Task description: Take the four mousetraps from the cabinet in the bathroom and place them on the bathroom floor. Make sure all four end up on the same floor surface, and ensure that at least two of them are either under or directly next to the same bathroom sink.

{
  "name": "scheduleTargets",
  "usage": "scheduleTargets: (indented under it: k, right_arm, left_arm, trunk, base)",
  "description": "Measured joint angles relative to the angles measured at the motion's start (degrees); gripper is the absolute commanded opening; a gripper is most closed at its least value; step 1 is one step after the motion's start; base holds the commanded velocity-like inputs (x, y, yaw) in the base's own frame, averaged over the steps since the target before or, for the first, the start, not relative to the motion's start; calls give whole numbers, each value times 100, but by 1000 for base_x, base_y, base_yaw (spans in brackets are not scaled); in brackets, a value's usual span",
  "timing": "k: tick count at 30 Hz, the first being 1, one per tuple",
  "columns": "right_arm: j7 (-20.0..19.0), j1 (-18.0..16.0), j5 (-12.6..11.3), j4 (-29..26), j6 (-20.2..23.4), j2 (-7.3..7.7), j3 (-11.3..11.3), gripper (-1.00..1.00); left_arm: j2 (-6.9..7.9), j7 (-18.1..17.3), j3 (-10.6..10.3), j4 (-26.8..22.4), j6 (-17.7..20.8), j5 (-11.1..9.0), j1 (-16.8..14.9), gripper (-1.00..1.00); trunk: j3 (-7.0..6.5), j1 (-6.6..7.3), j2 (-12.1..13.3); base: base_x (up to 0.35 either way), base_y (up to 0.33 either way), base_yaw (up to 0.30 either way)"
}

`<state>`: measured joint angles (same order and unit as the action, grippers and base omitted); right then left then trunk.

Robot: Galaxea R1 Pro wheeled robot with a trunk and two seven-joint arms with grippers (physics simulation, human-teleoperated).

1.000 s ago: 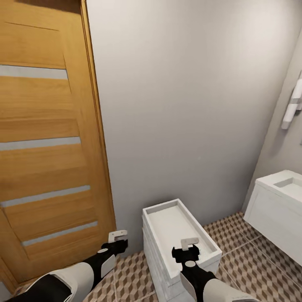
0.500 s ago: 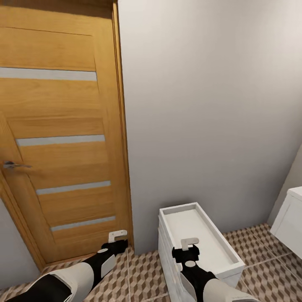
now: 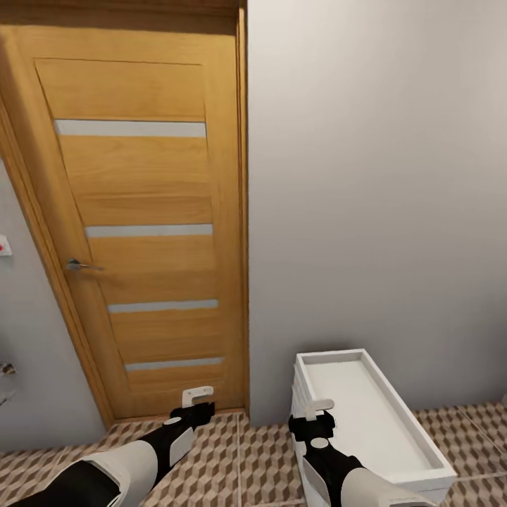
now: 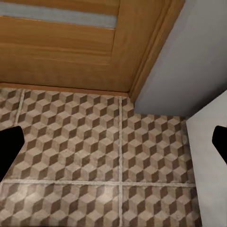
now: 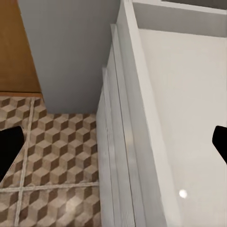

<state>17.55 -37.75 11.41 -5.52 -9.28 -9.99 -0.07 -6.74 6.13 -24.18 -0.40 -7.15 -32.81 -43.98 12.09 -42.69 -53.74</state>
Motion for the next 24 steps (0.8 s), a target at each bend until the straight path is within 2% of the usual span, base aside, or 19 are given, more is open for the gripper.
scheduleTargets:
  k: [24]
  right_arm:
    - [0, 0, -3, 0, 5, 0, 0, 100]
  left_arm:
    - [0, -2, -3, 0, 0, 7, 0, 100]
  trunk:
    - [0, 0, 0]
  base:
    - [0, 0, 300]
